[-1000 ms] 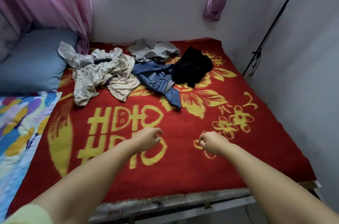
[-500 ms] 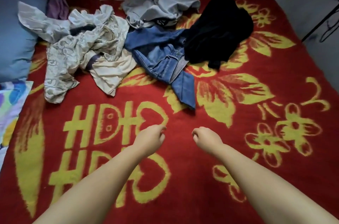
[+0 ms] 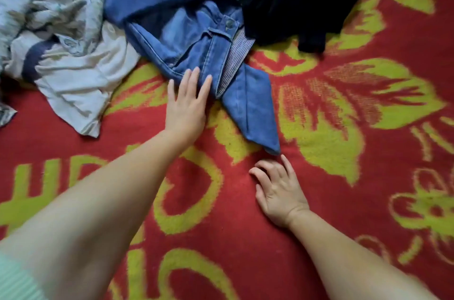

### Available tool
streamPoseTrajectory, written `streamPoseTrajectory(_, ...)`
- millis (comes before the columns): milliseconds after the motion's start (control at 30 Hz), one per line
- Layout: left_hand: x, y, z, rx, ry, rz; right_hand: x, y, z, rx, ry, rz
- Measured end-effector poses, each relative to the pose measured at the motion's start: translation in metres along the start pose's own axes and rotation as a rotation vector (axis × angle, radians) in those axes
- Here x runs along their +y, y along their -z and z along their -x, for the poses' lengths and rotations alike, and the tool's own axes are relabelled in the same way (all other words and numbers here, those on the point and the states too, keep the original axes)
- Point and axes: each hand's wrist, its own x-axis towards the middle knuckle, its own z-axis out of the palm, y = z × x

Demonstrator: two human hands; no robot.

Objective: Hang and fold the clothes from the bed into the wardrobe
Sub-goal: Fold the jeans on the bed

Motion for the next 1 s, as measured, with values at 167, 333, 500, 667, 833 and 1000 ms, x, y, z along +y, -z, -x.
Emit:
streamPoseTrajectory(167, -0.015, 0.000, -0.048, 0.013, 0.019, 0.081, 0.005, -0.002, -0.001, 0.019, 0.011, 0.025)
streamPoseTrajectory(333, -0.020, 0.030, -0.049, 0.021, 0.061, 0.171, 0.007, -0.004, 0.003, 0.023, 0.006, 0.029)
streamPoseTrajectory(500, -0.037, 0.068, -0.006, 0.095, 0.084, 0.213, 0.002, 0.008, -0.003, -0.049, -0.032, 0.060)
streamPoseTrajectory(667, -0.036, 0.098, 0.086, 0.077, 0.173, 0.378, -0.041, 0.054, -0.003, -0.409, -0.221, -0.205)
streamPoseTrajectory(833, -0.021, 0.154, 0.168, 0.100, 0.222, 0.532, -0.088, 0.140, -0.036, -0.301, -0.696, -0.866)
streamPoseTrajectory(1000, -0.002, 0.232, 0.243, 0.117, 0.131, 0.722, -0.137, 0.197, -0.044, -0.385, -1.143, -1.630)
